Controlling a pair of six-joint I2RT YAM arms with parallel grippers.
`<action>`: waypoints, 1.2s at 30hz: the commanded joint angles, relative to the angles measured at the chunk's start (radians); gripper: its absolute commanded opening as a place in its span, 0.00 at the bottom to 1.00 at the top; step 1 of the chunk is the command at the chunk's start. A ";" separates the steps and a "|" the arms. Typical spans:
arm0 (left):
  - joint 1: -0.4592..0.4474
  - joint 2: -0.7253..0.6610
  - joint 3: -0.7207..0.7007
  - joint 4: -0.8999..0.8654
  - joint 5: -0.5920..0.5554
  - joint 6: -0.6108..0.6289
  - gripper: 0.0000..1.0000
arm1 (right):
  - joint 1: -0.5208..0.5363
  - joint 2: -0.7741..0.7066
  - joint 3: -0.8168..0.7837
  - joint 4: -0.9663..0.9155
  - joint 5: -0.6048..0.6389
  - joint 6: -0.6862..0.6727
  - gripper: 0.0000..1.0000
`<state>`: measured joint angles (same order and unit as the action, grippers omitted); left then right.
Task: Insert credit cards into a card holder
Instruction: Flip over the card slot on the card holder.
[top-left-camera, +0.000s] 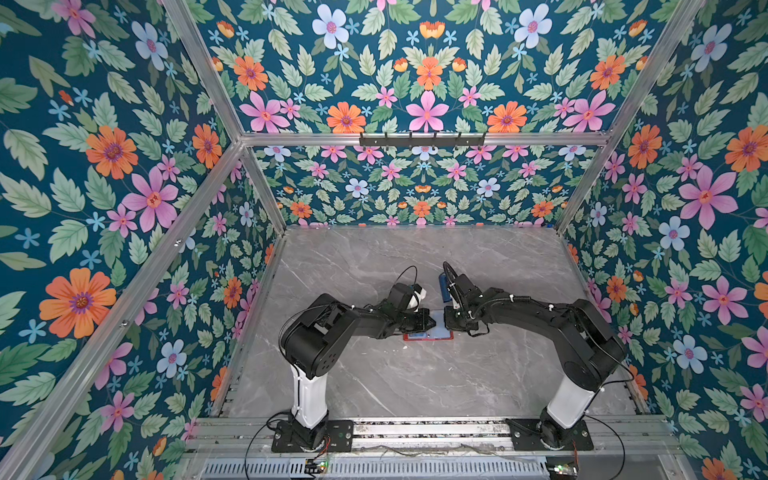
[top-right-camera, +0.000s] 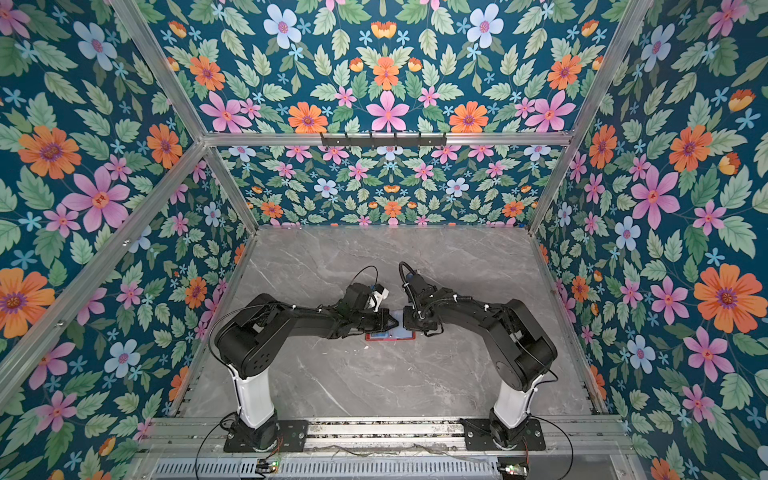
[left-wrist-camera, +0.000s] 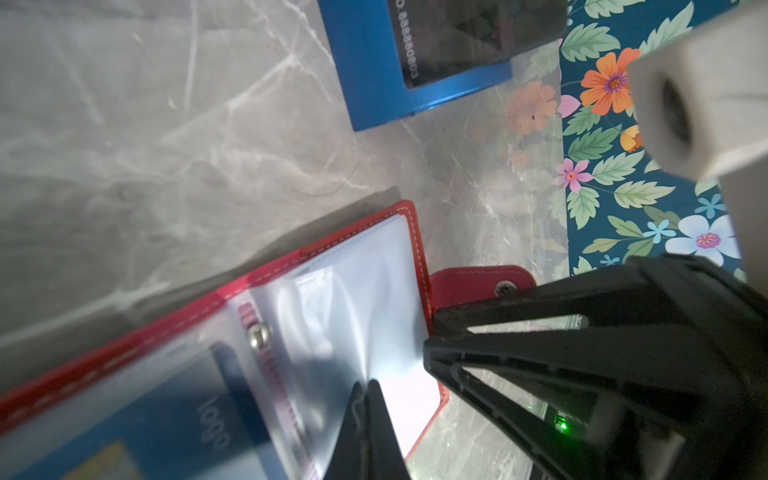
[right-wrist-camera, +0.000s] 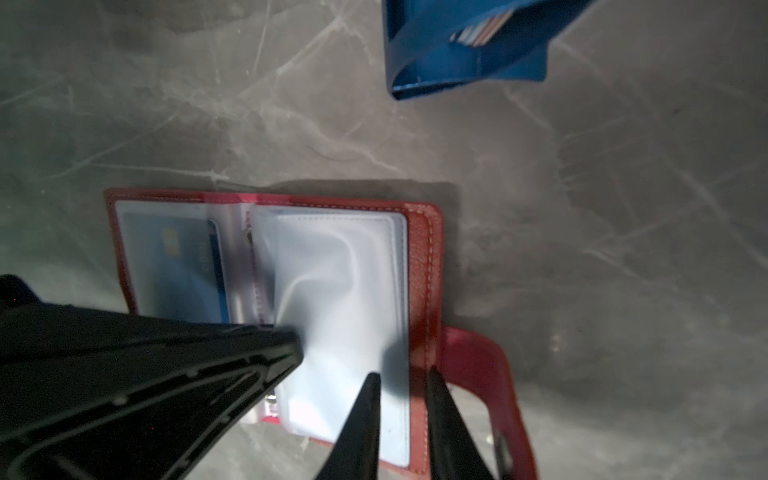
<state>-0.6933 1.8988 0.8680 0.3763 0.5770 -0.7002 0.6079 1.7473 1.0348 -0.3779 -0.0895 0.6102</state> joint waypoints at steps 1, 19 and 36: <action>0.000 -0.016 -0.003 0.004 -0.006 0.004 0.00 | 0.000 -0.007 -0.005 -0.015 0.046 0.026 0.22; 0.001 -0.032 -0.017 0.004 -0.022 0.008 0.00 | 0.000 -0.010 -0.006 -0.032 0.094 0.063 0.20; 0.001 -0.027 -0.021 0.026 0.001 0.006 0.00 | 0.001 0.063 0.050 -0.063 -0.006 -0.014 0.40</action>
<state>-0.6933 1.8751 0.8478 0.3836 0.5705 -0.7002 0.6079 1.8000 1.0851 -0.4084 -0.0765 0.6144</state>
